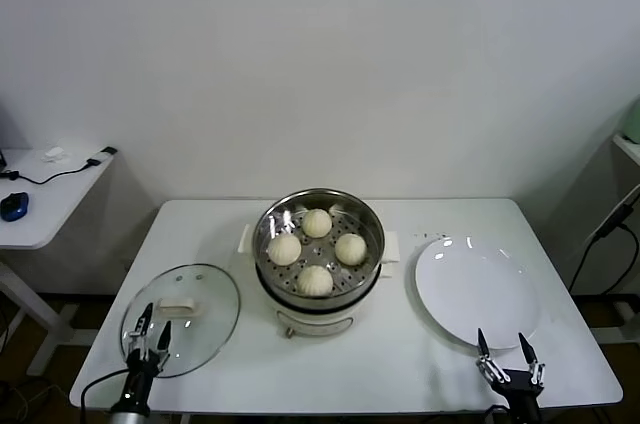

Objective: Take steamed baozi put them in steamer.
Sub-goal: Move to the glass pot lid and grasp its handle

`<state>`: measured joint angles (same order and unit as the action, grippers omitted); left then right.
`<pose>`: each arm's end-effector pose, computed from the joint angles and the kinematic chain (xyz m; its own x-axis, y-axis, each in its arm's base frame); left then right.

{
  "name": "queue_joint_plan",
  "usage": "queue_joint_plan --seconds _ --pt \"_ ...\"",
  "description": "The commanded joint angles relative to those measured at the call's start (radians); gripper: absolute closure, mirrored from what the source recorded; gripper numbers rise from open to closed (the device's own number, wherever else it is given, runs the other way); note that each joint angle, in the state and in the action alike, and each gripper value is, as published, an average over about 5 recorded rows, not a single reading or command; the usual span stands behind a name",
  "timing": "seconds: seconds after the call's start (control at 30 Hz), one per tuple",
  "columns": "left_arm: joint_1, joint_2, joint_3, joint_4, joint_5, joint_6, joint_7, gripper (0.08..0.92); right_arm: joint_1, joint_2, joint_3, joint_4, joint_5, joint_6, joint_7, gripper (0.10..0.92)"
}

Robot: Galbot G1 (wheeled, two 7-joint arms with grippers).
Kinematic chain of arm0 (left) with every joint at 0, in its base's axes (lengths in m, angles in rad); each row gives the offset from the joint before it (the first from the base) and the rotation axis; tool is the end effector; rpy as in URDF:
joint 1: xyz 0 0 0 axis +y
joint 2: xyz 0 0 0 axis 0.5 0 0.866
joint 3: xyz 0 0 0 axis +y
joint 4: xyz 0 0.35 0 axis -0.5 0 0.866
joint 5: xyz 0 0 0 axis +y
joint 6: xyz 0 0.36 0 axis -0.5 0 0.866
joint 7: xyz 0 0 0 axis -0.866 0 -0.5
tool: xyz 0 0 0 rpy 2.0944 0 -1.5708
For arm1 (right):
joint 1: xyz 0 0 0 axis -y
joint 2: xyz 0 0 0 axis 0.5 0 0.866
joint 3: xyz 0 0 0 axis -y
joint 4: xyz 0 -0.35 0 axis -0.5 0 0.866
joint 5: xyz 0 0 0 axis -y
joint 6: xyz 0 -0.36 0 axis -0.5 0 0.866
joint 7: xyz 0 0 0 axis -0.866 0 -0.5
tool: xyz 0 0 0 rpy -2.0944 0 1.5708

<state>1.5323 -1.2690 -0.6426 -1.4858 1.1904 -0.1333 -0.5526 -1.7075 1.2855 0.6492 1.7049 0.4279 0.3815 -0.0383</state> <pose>0.1515 0.1538 -0.4763 -0.9983 -0.0501 -0.0311 -0.0346 0.0701 0.9969 0.1096 -0.1279 -0.4359 -0.9902 0.0849 0.1105 0.0937 0.9926 0.0776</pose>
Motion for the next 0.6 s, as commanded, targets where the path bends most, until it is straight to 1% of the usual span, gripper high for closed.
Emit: queue_joint_plan --seconds 0.03,0.47,0.53,0.6 --pt "-0.081 0.008 0.006 0.054 0.077 0.026 0.008 0.177 -0.012 0.011 0.0 -0.001 -0.006 0.01 0.0 0.203" --pt "-0.152 0.011 0.023 0.108 0.097 0.061 0.026 0.177 -0.021 0.018 -0.005 -0.009 -0.021 0.015 0.0 0.203" --pt "-0.153 0.013 0.024 0.115 0.102 0.064 0.027 0.192 -0.022 0.019 -0.005 -0.01 -0.023 0.016 0.0 0.203" --pt "-0.152 0.014 0.025 0.12 0.108 0.064 0.026 0.232 -0.022 0.02 -0.006 -0.012 -0.025 0.017 -0.001 0.203"
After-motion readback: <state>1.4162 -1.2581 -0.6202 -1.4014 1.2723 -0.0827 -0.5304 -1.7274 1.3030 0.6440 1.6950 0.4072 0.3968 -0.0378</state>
